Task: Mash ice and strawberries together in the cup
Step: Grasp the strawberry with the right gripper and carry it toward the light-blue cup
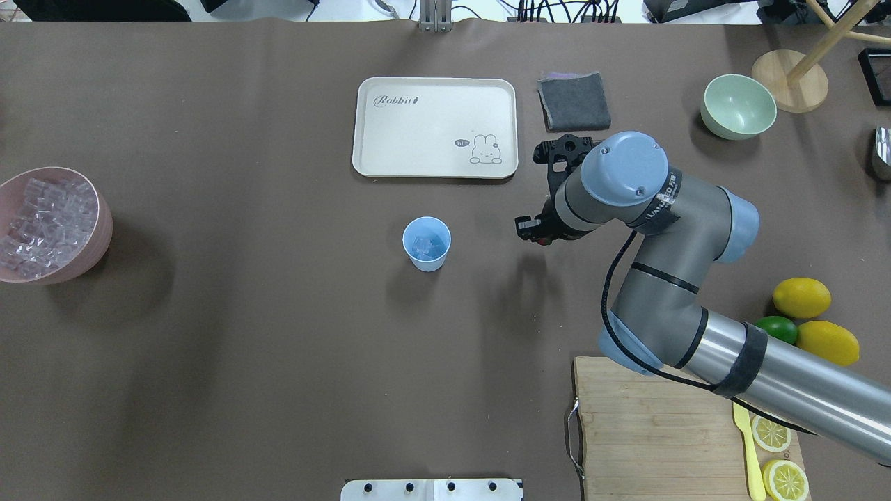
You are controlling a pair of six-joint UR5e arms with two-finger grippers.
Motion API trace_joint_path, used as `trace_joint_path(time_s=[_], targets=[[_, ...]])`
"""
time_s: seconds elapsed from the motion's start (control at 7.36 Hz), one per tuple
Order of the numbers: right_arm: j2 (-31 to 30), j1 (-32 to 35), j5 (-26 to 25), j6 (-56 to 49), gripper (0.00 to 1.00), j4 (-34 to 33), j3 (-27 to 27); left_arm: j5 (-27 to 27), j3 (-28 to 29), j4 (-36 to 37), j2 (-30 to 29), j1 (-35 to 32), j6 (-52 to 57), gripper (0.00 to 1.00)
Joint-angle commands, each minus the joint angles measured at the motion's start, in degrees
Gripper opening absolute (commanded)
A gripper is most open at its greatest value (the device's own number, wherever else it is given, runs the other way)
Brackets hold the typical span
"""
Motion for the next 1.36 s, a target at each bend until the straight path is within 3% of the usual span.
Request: trace_joint_path(time_s=[0.0,0.41,0.54,1.22], targets=[[6.30,0.04,-0.10,-0.06,0.00,-0.96,-0.09,-0.07,1.02,0.00,0.00,0.00,0.08,0.99],[13.08,-1.44,-0.19,0.03,0.00,-1.31,0.08,-0.07,2.87,0.00,0.00,0.00,0.08,0.99],[15.10,-2.58,-2.27,0.03,0.00,-1.31,-0.53,-0.07,3.66,0.00,0.00,0.00,0.17,0.99],[14.69,-5.40,-7.02,-1.03,0.00,-1.84,-2.03,-0.07,5.60,0.00,0.09,-0.09,-0.01,1.00]])
